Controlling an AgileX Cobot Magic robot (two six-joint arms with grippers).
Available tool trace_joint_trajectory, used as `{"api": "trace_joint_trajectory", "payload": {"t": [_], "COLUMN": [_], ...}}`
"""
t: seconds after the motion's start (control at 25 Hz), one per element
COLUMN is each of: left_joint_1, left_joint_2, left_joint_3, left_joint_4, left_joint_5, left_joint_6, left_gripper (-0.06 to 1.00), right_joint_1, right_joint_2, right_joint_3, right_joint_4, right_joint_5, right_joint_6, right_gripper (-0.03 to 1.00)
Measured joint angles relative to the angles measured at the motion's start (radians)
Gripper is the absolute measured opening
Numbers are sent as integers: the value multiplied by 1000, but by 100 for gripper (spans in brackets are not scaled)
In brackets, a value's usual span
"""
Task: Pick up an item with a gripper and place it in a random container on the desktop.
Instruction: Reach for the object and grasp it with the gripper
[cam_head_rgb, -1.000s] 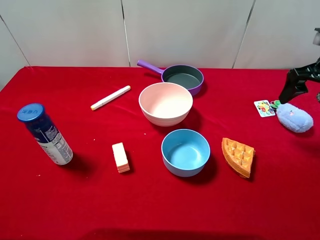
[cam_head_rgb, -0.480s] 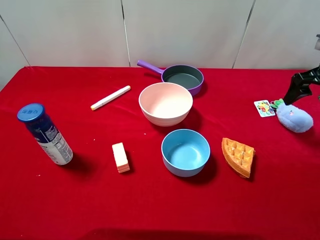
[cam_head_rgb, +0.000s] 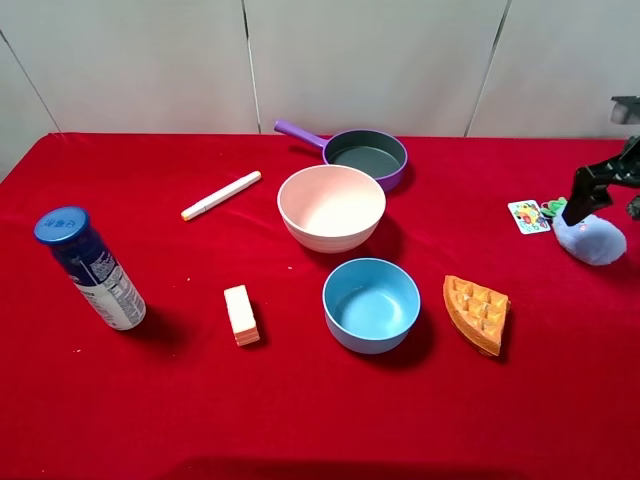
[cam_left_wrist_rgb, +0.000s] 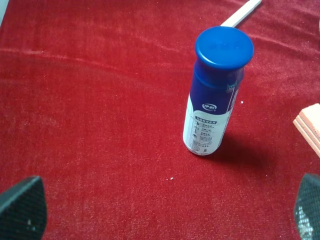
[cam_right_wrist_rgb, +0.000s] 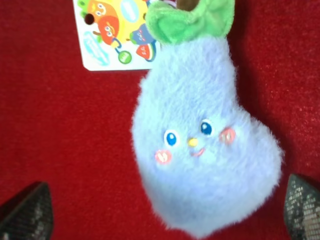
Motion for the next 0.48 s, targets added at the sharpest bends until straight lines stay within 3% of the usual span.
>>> {"api": "trace_joint_trajectory", "payload": {"t": [0.48], "left_joint_1": [0], "left_joint_2": [0], "left_joint_3": [0], "left_joint_4": [0], "left_joint_5": [0], "left_joint_6": [0], "left_gripper": [99], "right_joint_1": [0], "right_joint_2": [99], "right_joint_3": [0], "right_joint_4": [-90], "right_joint_5": [-85], "right_joint_6": [-1], "right_gripper": [69]}}
